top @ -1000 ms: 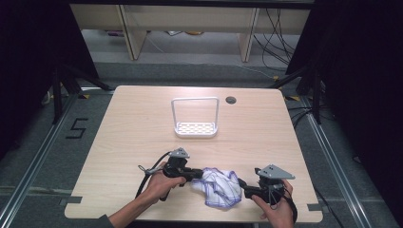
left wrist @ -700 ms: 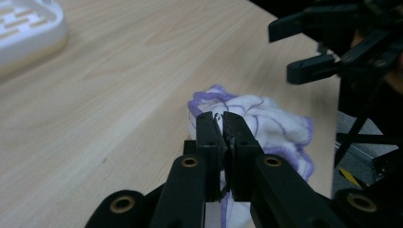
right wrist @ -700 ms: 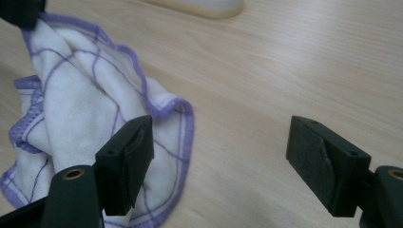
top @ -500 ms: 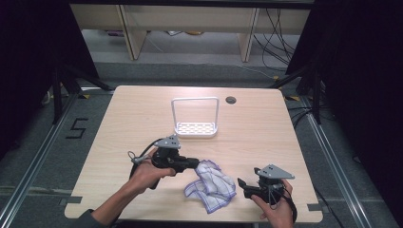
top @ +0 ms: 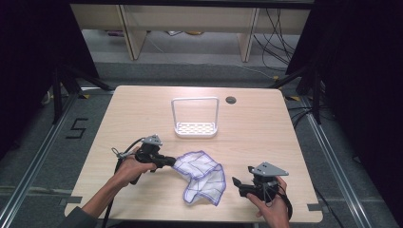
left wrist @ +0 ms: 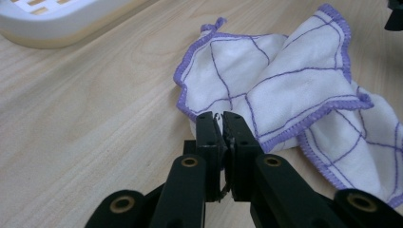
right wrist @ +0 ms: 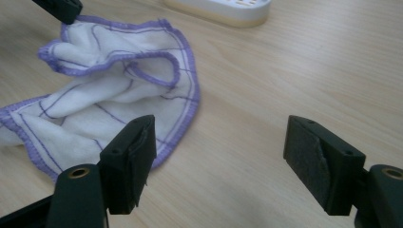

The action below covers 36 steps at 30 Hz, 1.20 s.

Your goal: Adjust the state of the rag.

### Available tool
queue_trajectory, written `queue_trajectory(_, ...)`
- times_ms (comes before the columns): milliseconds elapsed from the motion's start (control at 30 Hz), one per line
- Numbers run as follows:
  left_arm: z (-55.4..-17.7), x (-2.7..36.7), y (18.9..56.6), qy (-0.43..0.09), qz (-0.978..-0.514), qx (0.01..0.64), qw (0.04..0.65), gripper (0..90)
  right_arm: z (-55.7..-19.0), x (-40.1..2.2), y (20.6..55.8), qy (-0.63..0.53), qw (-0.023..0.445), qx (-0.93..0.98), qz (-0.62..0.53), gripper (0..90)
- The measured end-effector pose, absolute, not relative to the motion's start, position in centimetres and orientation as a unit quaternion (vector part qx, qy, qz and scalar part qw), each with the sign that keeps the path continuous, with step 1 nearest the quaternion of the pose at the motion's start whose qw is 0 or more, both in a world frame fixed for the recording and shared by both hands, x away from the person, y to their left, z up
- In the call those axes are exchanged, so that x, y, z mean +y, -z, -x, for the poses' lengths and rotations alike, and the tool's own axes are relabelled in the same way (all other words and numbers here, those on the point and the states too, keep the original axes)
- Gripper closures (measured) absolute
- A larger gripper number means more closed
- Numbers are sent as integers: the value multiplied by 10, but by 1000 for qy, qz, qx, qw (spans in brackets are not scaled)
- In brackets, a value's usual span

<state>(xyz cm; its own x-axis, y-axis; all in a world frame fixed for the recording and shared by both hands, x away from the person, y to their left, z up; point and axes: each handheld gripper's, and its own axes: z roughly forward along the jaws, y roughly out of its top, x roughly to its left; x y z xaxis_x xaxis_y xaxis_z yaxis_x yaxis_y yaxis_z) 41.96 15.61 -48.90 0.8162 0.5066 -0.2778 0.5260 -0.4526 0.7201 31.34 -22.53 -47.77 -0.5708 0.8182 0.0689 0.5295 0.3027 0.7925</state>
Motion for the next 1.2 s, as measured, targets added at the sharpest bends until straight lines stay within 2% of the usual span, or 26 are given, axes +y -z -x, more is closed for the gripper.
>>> queue_trajectory(233,-425,156,495,5,-853,310,420,830,-317,-211,474,-412,171,800,-401,295)
queue_trajectory(267,-425,156,496,3,-853,313,418,803,-316,-210,474,-412,167,801,-402,296)
queue_trajectory(300,-425,156,496,3,-854,316,414,732,-317,-210,474,-413,167,803,-396,298)
queue_trajectory(367,-421,156,493,3,-855,314,413,648,-315,-212,474,-412,168,800,-402,298)
queue_trajectory(500,-409,157,476,-33,-843,324,428,493,-314,-217,476,-415,165,798,-405,298)
queue_trajectory(633,-386,144,460,-36,-833,304,460,442,-312,-217,479,-412,161,796,-414,297)
queue_trajectory(867,-363,105,458,-28,-853,264,449,369,-312,-217,480,-412,159,799,-407,292)
queue_trajectory(967,-360,88,465,-25,-864,251,435,368,-313,-218,481,-407,155,800,-412,289)
queue_trajectory(1133,-363,72,475,-64,-880,241,405,389,-313,-217,483,-406,156,804,-405,285)
queue_trajectory(1167,-365,72,476,-83,-888,230,390,421,-313,-217,483,-405,156,805,-405,285)
queue_trajectory(1200,-366,71,477,-91,-889,224,389,506,-313,-217,483,-405,156,805,-405,285)
